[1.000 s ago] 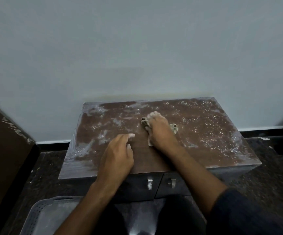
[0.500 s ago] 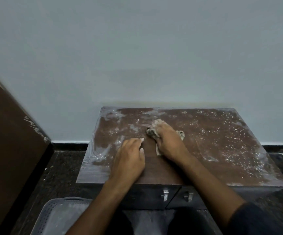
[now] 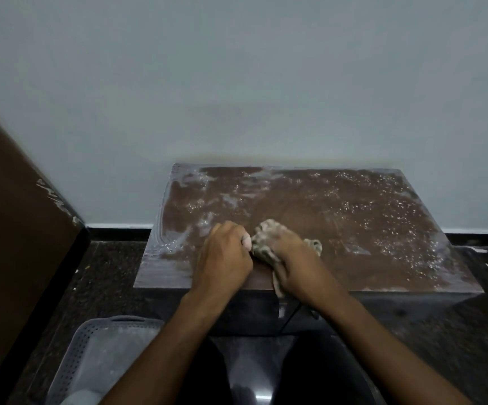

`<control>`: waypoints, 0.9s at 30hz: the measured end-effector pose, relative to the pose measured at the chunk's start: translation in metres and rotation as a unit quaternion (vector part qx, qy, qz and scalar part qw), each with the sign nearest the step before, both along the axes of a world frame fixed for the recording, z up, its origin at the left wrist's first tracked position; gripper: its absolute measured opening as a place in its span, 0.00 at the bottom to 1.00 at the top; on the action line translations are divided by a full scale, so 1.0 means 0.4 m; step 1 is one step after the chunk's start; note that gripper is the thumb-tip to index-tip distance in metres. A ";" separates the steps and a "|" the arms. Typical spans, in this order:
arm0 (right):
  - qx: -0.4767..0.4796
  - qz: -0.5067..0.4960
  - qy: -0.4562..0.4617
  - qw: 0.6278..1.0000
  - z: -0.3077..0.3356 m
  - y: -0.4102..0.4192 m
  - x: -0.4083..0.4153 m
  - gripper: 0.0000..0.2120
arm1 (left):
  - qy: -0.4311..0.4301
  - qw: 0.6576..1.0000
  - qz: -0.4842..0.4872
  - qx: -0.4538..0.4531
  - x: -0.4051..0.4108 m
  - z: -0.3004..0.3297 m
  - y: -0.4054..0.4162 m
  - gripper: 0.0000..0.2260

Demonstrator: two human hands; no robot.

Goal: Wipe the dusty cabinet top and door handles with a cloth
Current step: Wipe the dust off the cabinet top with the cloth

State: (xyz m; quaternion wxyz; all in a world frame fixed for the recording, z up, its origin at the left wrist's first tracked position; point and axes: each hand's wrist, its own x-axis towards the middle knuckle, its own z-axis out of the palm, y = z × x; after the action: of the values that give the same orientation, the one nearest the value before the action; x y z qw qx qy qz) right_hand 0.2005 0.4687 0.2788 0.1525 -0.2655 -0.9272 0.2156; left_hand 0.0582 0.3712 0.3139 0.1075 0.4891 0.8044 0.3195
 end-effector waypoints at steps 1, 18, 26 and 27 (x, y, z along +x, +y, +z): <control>-0.001 0.012 0.000 1.000 -0.007 -0.015 0.035 0.21 | 0.000 1.000 -0.008 0.001 0.003 -0.002 -0.002 0.13; 0.011 -0.108 0.005 0.994 -0.035 -0.064 0.150 0.24 | -0.029 0.999 0.001 0.033 0.055 -0.020 -0.036 0.16; 0.015 -0.065 -0.007 0.998 0.050 0.091 0.002 0.16 | -0.035 0.998 -0.026 0.041 0.035 -0.017 -0.051 0.17; 0.009 -0.101 0.000 0.995 0.048 0.147 -0.015 0.15 | -0.032 0.999 -0.022 0.036 0.027 -0.018 -0.057 0.17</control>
State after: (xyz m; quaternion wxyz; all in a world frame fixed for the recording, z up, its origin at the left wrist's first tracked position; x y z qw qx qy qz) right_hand 0.1943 0.5274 0.2979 0.1756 -0.3562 -0.8977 0.1910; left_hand 0.0689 0.3482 0.3068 0.1225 0.4998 0.7774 0.3616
